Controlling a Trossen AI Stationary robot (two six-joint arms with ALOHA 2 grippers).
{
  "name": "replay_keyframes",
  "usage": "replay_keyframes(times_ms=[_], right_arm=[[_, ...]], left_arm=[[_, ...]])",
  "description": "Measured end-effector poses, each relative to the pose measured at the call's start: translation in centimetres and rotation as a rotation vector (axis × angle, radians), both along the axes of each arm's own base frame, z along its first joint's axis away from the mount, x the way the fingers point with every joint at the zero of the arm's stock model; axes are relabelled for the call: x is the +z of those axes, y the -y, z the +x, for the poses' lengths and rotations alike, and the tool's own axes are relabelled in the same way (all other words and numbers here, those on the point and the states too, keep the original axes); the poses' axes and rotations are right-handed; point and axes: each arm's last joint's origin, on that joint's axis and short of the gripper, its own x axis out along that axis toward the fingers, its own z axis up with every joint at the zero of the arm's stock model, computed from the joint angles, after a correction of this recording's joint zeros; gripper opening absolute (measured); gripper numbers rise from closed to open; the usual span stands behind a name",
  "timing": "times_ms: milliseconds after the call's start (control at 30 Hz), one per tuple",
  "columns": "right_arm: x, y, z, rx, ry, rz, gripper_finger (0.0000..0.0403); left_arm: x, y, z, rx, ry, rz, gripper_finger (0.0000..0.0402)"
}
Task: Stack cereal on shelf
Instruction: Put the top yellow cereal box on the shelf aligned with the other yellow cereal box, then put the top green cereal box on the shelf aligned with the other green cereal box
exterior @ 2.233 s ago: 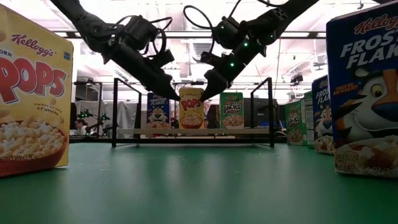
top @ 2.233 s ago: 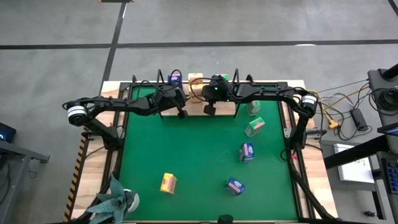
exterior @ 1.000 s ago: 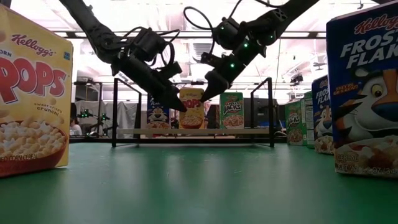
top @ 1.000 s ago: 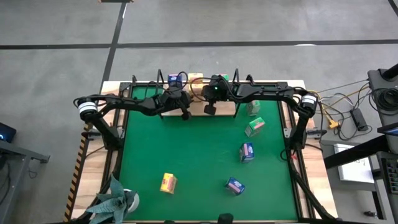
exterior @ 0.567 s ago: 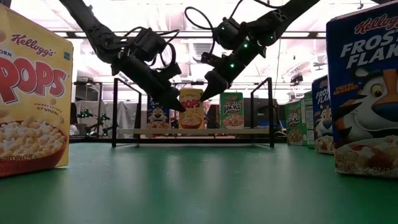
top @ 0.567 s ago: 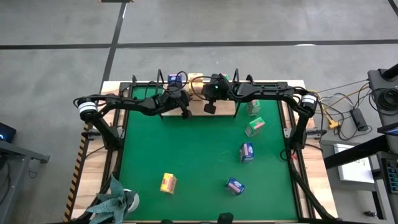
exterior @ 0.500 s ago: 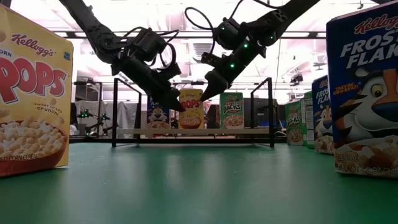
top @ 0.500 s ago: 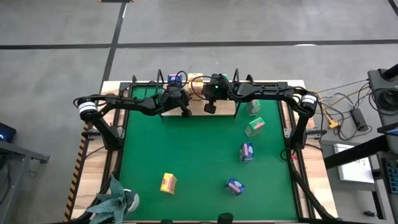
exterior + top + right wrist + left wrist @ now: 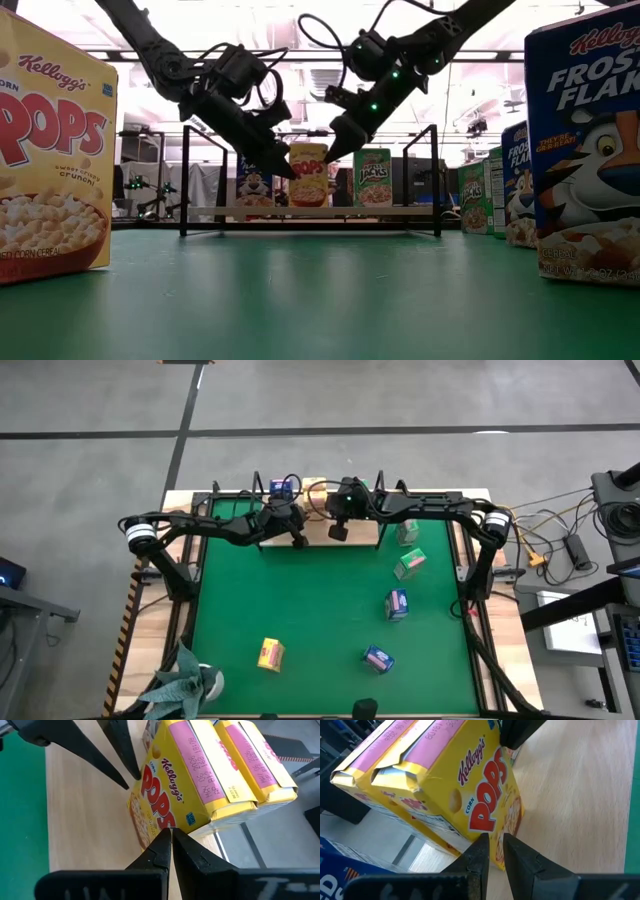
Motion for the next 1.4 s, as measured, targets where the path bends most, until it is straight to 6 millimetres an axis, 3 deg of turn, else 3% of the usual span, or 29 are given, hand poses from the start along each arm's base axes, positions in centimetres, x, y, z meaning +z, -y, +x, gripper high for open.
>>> replay_keyframes(times_ms=[267, 467, 667, 933, 1167, 1400], right_arm=[[0.0, 0.0, 0.0, -0.001, 0.000, 0.003, 0.0009], [0.6, -1.3, -0.1, 0.009, -0.009, 0.033, 0.0009], [2.6, -4.1, -0.8, 0.031, -0.013, 0.086, 0.0009], [5.8, -9.4, -2.6, 0.070, -0.008, 0.192, 0.0009], [8.3, -12.4, -6.0, -0.040, -0.009, 0.388, 0.0009], [9.3, -12.0, -11.3, -0.393, -0.123, 0.599, 0.0027]], left_arm=[[0.0, 0.0, 0.0, 0.001, 0.002, -0.002, 0.0038], [0.5, 0.5, -0.2, -0.003, 0.004, -0.019, 0.0038], [2.6, 2.7, -0.4, -0.065, 0.026, -0.007, 0.0038], [6.1, 7.5, -1.4, -0.226, 0.068, 0.044, 0.0038], [9.0, 11.4, -3.0, -0.368, 0.132, 0.064, 0.0038], [10.2, 13.0, -4.5, -0.417, 0.151, 0.040, 0.0038]])
